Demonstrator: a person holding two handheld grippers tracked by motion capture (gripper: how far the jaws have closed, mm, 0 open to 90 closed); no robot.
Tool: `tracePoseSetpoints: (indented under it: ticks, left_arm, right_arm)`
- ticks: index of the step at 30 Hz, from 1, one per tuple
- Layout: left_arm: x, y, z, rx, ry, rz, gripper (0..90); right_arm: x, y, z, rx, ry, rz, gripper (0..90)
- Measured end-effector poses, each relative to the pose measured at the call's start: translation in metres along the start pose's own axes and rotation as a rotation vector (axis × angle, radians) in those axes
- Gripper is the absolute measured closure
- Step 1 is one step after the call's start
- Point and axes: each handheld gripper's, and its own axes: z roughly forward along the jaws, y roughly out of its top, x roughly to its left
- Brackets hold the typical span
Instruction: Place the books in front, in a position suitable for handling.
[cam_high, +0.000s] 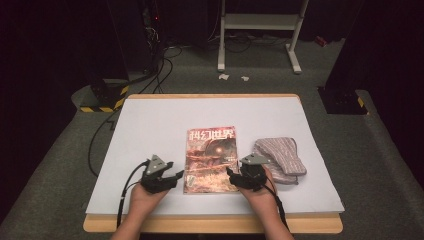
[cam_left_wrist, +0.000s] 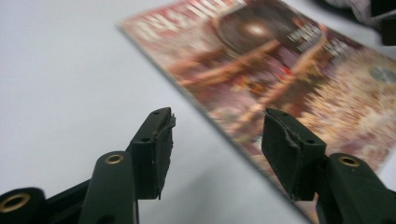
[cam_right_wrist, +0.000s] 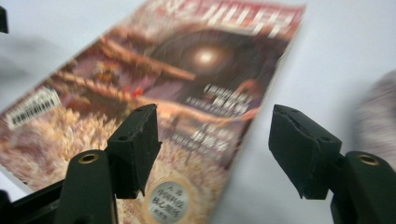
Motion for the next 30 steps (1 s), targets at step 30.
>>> tracePoseSetpoints:
  ticks: [30]
  left_arm:
    - [0.062,-0.032,-0.050,-0.085,0.111,-0.102,24.8]
  right_arm:
    - [-0.129,-0.021,-0.021,0.099,-0.201,0.177,21.5]
